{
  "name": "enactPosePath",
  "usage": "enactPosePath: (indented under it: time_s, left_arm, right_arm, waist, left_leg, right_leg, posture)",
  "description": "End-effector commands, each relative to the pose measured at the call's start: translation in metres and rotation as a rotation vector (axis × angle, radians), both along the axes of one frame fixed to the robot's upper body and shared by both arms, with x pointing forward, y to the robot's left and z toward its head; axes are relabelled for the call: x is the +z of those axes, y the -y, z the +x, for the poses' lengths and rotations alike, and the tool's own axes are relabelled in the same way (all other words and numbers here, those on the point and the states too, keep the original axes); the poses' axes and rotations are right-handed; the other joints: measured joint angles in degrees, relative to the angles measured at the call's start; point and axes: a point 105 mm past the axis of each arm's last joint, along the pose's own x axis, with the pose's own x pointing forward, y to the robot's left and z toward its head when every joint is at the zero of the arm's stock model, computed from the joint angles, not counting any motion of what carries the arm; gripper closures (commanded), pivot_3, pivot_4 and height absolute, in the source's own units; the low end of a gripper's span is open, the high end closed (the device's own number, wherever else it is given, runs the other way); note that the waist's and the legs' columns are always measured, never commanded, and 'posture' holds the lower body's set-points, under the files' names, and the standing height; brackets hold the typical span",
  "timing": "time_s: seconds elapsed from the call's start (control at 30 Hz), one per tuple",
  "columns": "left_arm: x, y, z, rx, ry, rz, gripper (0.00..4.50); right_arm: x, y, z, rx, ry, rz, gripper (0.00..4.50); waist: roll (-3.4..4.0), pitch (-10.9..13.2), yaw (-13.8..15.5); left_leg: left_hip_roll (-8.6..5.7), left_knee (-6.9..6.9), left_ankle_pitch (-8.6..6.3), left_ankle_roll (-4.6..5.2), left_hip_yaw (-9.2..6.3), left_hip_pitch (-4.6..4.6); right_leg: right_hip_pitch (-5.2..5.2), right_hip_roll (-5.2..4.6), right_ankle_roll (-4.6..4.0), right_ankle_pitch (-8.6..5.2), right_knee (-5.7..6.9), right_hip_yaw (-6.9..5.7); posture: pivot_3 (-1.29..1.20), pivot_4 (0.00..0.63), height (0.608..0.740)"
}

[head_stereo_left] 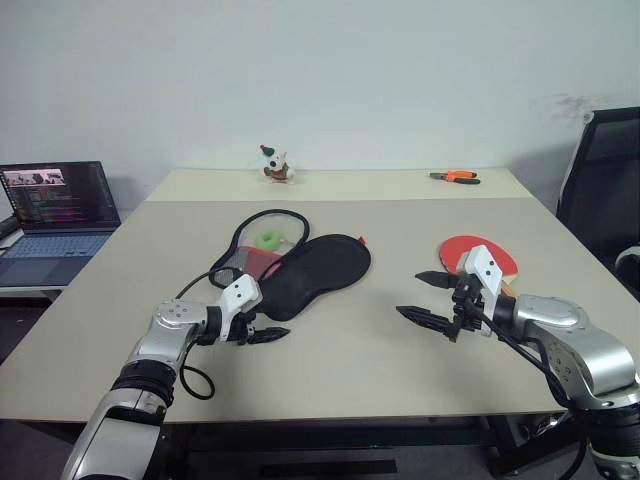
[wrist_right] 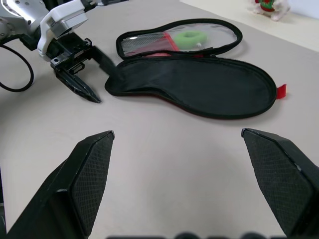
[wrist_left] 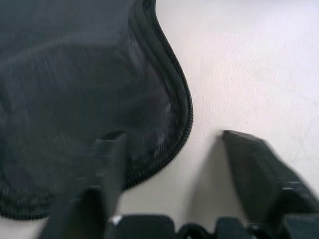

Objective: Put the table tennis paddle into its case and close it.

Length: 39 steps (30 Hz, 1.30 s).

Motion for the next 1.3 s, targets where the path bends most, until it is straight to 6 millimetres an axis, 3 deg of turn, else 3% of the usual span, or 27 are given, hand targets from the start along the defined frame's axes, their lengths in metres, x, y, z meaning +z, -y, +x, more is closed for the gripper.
enactPosePath:
  time_s: [0.03,0.2,0.37,0.53,0.7,0.83,0.93,1.03,1.23,1.3]
  left_arm:
    - [-0.011,-0.011,-0.006,0.022,-0.037,0.03,2.72]
    - [-0.012,-0.006,-0.006,0.024,-0.043,0.007,4.48]
    - [-0.003,0.015,-0.01,-0.033,-0.037,-0.051,4.48]
    - [0.022,0.065,-0.015,-0.066,-0.01,-0.171,4.48]
    - [0.024,0.111,-0.026,-0.076,-0.064,-0.204,4.48]
    - [0.026,0.121,-0.018,-0.004,-0.046,-0.224,4.48]
    - [0.024,0.122,-0.024,-0.022,-0.077,-0.223,4.48]
    - [0.021,0.116,-0.03,-0.025,-0.065,-0.198,3.87]
    - [0.04,0.096,-0.05,-0.053,-0.045,-0.26,1.89]
    - [0.05,0.085,-0.06,-0.073,-0.057,-0.316,1.89]
  right_arm:
    - [0.016,0.002,0.001,-0.01,0.067,0.027,0.0]
    - [0.016,0.003,0.001,-0.014,0.071,0.023,0.0]
    - [0.014,0.002,-0.004,0.003,0.052,0.011,0.0]
    - [0.005,0.001,-0.014,0.049,-0.005,-0.01,0.0]
    - [-0.004,0.003,-0.022,0.089,-0.058,-0.039,0.0]
    - [-0.006,0.003,-0.022,0.09,-0.065,-0.045,0.0]
    - [-0.007,0.001,-0.022,0.093,-0.064,-0.046,0.0]
    - [-0.009,-0.002,-0.022,0.097,-0.065,-0.043,0.0]
    - [-0.011,-0.009,-0.014,0.072,-0.079,-0.02,0.0]
    - [-0.01,-0.012,-0.007,0.047,-0.081,-0.003,0.0]
  waist:
    - [0.0,0.0,0.0]
    - [0.0,0.0,0.0]
    - [0.01,0.0,0.1]
    - [0.0,0.0,0.5]
    - [0.0,0.0,0.4]
    - [0.0,0.0,0.1]
    - [0.0,0.0,-0.1]
    - [0.0,0.0,0.0]
    - [0.0,0.0,0.0]
    - [0.0,0.0,0.0]
  left_leg:
    - [0.0,0.01,0.0,0.0,0.01,0.01]
    - [0.0,0.01,0.0,0.0,0.02,0.0]
    - [0.04,0.01,0.0,0.0,0.01,0.0]
    - [0.05,0.04,0.0,0.0,-0.11,-0.13]
    - [0.0,0.08,0.0,0.0,-0.16,-0.13]
    - [-0.03,0.08,0.0,0.0,-0.09,-0.03]
    - [-0.04,0.06,0.0,0.0,-0.05,0.0]
    - [-0.01,0.05,0.0,0.0,-0.09,0.0]
    - [0.08,0.05,0.0,-0.01,-0.1,-0.03]
    - [0.16,0.05,0.0,-0.01,-0.08,-0.03]
  right_leg:
    - [0.0,0.0,0.01,0.0,0.01,0.01]
    - [0.0,0.0,0.0,0.0,0.01,0.01]
    - [0.0,-0.03,-0.01,0.01,0.01,0.02]
    - [0.01,-0.19,-0.13,0.09,-0.04,0.05]
    - [0.05,-0.21,-0.04,0.1,-0.04,0.06]
    - [0.08,-0.12,0.16,-0.02,-0.02,0.07]
    - [0.07,-0.01,0.15,-0.02,-0.02,0.1]
    - [0.07,0.02,0.14,-0.02,-0.03,0.12]
    - [0.06,-0.06,0.13,-0.01,-0.04,0.15]
    - [0.06,-0.09,0.13,-0.01,-0.05,0.16]
  posture:
    - [0.0,0.15,0.74]
    - [0.0,0.15,0.74]
    - [0.0,0.15,0.74]
    - [0.0,0.15,0.74]
    - [0.0,0.15,0.74]
    - [0.0,0.15,0.74]
    - [0.0,0.15,0.74]
    - [0.0,0.15,0.74]
    - [0.0,0.15,0.74]
    - [0.0,0.15,0.74]
